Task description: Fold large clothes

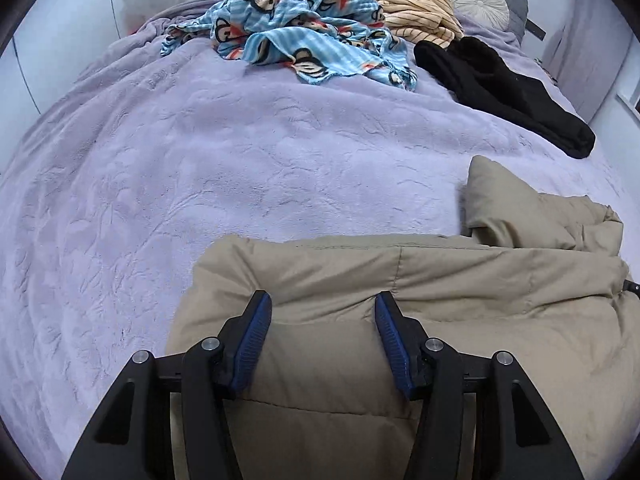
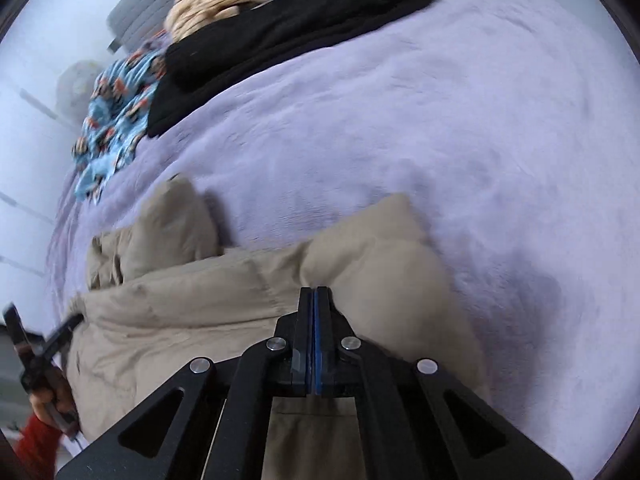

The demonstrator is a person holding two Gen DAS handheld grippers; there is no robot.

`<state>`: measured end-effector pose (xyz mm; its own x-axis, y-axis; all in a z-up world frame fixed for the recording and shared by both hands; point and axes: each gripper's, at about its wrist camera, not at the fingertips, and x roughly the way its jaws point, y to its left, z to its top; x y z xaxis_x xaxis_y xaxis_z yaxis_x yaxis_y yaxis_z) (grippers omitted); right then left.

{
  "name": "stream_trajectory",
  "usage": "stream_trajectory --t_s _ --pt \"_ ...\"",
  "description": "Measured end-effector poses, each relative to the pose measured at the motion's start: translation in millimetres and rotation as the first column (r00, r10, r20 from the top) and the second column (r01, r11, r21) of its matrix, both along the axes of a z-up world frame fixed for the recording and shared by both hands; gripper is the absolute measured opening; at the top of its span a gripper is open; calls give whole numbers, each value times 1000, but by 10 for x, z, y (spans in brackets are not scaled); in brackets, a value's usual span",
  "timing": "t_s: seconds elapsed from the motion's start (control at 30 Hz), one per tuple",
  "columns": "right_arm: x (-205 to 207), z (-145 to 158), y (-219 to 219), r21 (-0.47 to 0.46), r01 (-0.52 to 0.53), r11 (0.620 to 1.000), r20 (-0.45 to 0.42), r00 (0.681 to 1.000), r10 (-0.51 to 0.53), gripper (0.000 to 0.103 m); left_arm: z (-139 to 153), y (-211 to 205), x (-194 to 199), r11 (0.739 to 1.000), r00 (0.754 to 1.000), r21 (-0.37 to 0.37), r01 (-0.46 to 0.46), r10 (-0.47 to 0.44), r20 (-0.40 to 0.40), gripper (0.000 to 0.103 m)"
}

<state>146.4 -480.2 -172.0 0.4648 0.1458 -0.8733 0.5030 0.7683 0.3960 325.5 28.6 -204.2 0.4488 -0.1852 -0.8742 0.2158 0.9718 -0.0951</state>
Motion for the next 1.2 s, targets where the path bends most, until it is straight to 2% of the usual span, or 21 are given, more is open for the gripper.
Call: stream_trajectory --t_s 0.07,0.17,0.3,0.33,0.47,0.6,0.73,0.93,1.07,1.1,1.13,1.2 --pt "-21 -145 -115 60 59 996 10 998 -60 0 -104 -65 33 1000 1000 24 2 -3 12 61" --pt "57 -241 -101 42 74 996 8 997 -74 0 -166 -136 82 999 1000 44 -10 9 12 63" --pt "62 -152 -71 23 88 996 -14 996 -88 0 -41 -99 64 998 999 49 -44 45 -13 63" --pt "42 -89 -45 27 97 995 -14 995 -96 3 25 -70 29 997 998 54 -58 59 -16 63" --pt "-160 212 146 34 78 996 15 997 -79 5 366 81 -271 996 997 39 -75 75 8 63" --pt "-480 428 376 43 42 998 41 998 -44 6 534 209 -597 997 998 38 -64 65 -25 64" --pt "-816 489 634 65 29 997 23 999 -30 11 526 290 -962 995 992 48 -86 89 -85 64" --pt "-1293 475 957 95 32 995 -6 999 -32 12 416 344 -1458 993 980 48 -104 110 -168 64" --pt "-1559 449 1102 136 47 990 -24 999 -44 12 365 390 -1699 991 966 21 -135 136 -218 64" --pt "-1615 443 1131 140 50 989 -28 999 -46 12 363 386 -1742 990 965 21 -138 139 -223 65" --pt "-1673 433 1158 149 55 987 -33 998 -50 13 360 383 -1782 990 962 22 -142 143 -232 78" --pt "-1752 407 1188 170 71 983 -44 997 -65 20 366 381 -1854 987 957 9 -159 156 -244 91"
